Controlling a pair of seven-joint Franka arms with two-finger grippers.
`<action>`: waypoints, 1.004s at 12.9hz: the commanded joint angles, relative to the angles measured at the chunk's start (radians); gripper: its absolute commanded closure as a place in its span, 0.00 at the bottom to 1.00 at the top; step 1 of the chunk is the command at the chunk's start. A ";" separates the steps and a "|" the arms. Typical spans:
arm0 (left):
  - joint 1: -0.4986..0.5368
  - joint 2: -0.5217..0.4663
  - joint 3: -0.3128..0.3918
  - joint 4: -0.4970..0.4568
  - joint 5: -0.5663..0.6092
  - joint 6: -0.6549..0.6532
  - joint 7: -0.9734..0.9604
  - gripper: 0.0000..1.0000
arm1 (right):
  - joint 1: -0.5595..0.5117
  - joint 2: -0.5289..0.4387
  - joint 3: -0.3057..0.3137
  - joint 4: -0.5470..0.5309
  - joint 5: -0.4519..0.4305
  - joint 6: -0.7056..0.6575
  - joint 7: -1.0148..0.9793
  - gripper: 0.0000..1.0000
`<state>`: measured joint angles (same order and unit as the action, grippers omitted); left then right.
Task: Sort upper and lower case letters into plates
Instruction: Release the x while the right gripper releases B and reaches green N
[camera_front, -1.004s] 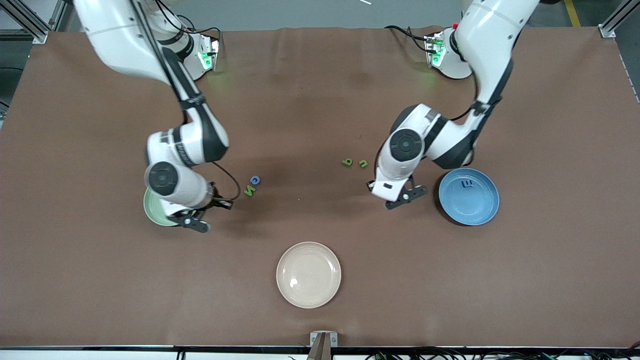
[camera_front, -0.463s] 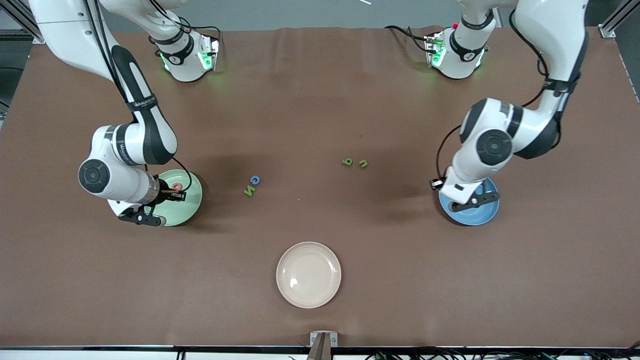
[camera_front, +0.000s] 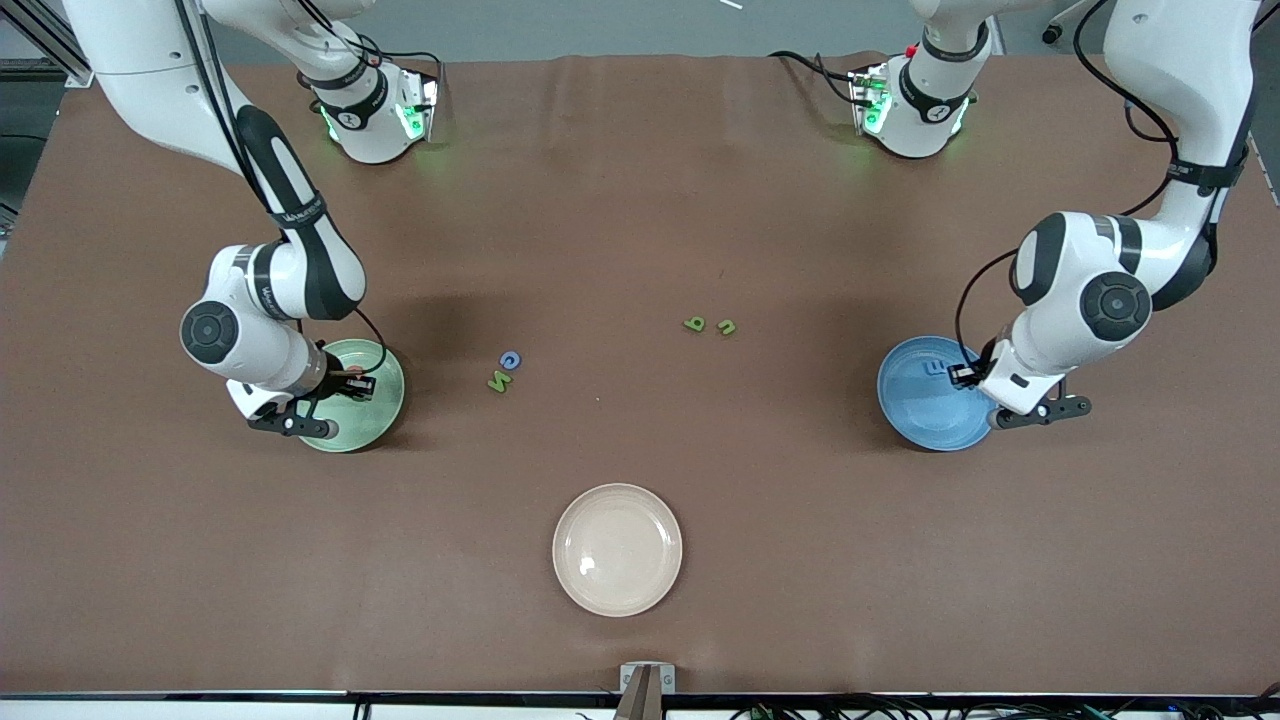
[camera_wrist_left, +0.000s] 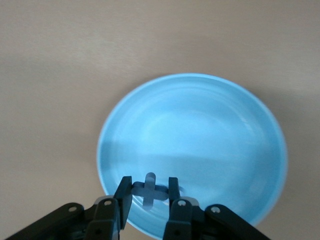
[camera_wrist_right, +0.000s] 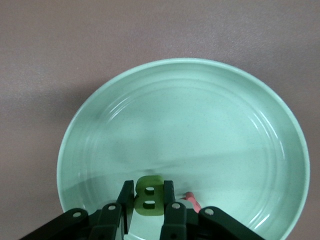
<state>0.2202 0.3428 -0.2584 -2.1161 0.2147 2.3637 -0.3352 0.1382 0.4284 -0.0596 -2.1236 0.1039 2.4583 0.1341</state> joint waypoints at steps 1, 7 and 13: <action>0.039 0.059 -0.012 -0.002 0.080 0.067 -0.001 0.84 | -0.011 0.006 0.012 -0.018 0.008 0.016 -0.016 0.97; 0.027 0.113 -0.012 0.002 0.081 0.106 -0.018 0.84 | -0.009 0.015 0.012 -0.009 0.008 0.002 -0.011 0.00; 0.024 0.125 -0.012 0.002 0.083 0.108 -0.018 0.82 | 0.030 -0.023 0.021 0.221 0.081 -0.378 0.105 0.00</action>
<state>0.2447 0.4646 -0.2681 -2.1181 0.2743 2.4620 -0.3369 0.1420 0.4180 -0.0498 -1.9437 0.1350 2.1395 0.1752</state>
